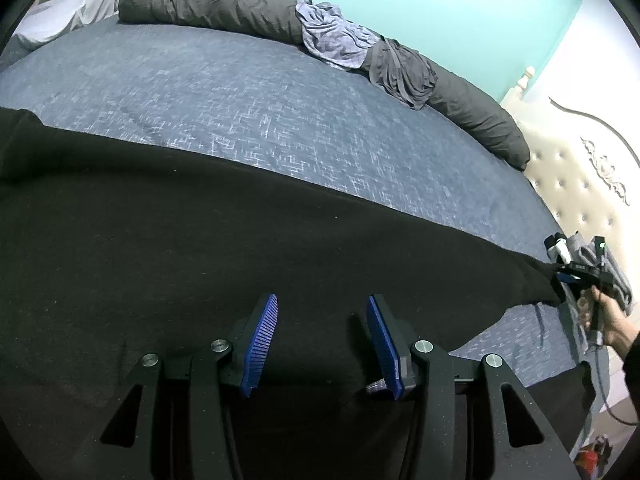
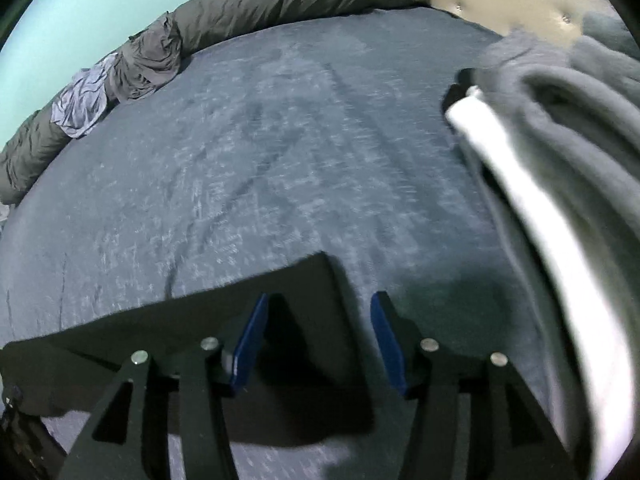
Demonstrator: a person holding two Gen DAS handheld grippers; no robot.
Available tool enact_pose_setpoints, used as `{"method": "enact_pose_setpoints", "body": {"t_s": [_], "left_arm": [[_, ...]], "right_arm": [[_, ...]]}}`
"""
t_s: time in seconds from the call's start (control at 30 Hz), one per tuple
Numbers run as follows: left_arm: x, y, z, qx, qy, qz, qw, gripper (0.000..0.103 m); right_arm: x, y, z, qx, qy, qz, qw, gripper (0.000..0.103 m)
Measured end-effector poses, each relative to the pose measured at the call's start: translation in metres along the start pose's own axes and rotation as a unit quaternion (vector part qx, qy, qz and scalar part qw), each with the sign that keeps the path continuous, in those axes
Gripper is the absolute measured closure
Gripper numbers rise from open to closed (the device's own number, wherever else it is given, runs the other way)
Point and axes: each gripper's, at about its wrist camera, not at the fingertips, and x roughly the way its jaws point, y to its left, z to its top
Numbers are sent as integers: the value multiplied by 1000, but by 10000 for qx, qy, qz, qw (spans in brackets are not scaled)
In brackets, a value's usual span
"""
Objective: Fold clothes
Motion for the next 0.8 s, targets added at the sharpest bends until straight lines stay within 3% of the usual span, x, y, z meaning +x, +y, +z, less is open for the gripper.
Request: {"method": "enact_pose_setpoints", "body": {"t_s": [0.03,0.07,0.1,0.2,0.27,0.37,0.6,0.8], "left_arm": [[-3,1,1,-10,-19,4,10000,52],[-5,3,2,-13,-43,5,10000,52],[-8,4,3,-15,-78,10,10000,52],[-19,13,8,-13,-169,68,9998,52],[-27,24,13,-91,-263,154,9995,52],[-42,50,25,-419,-423,306,9978,41],[-72,133,80,-947,-364,1135,9883,39],[-88,196,120,-1375,-380,1539,9777,39]], "right_arm": [[2,2,0,-33,2,13,10000,49],[3,5,-1,-73,5,19,10000,59],[5,7,-1,-113,9,26,9999,80],[4,13,-7,-194,-43,-43,9998,93],[-4,13,-13,-195,-187,-65,9996,95],[-18,9,-18,-157,-363,-95,9992,95],[-39,5,-19,-200,-471,40,9987,95],[-41,8,-22,-250,-398,76,9989,95]]}}
